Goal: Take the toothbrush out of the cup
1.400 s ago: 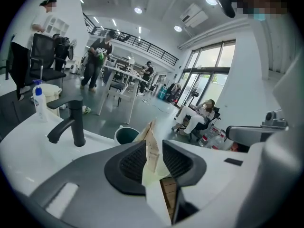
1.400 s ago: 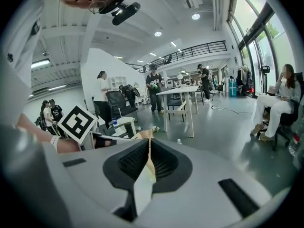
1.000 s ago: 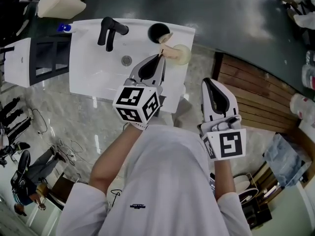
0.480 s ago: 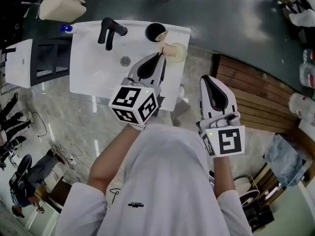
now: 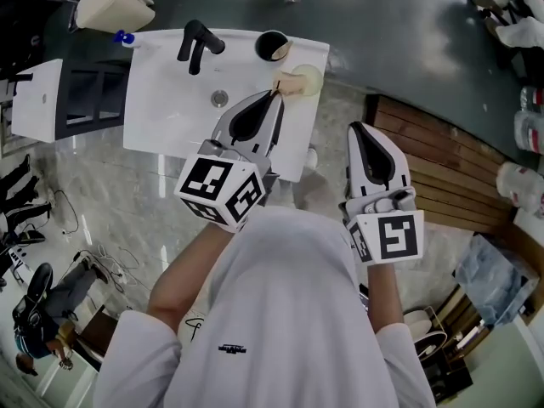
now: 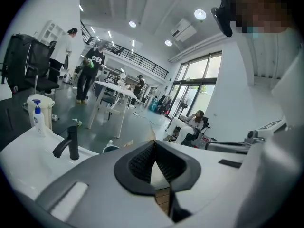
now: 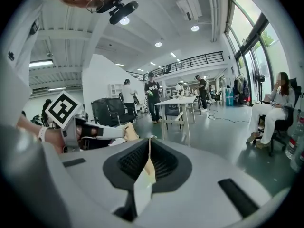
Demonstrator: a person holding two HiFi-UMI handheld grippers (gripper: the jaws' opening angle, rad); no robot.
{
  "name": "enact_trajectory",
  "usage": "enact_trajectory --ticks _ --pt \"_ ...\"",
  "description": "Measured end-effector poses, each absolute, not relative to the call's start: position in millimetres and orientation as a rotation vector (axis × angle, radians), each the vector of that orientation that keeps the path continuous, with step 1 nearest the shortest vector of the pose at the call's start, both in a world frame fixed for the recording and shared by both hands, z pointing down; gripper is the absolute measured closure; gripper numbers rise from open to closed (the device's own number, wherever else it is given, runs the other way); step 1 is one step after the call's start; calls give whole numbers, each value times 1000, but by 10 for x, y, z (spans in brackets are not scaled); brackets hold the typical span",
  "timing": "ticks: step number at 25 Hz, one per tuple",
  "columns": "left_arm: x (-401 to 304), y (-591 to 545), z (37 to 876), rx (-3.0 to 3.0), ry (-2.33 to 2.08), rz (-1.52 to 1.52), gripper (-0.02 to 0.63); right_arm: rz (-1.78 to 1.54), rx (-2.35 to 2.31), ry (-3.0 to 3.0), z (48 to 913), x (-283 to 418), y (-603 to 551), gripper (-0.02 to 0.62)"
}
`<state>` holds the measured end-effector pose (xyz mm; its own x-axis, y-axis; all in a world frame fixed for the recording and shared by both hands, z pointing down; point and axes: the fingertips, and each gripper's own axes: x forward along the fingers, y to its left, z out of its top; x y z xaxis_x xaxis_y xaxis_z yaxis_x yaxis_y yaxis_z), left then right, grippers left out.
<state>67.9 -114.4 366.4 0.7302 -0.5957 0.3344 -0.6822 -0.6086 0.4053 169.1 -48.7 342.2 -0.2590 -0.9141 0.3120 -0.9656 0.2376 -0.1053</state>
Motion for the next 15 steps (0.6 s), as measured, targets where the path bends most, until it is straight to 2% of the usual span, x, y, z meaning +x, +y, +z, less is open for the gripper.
enact_trajectory --ticks 15 --pt "78 -827 3170 2445 -1021 165 601 310 1827 -2350 3087 1466 -379 588"
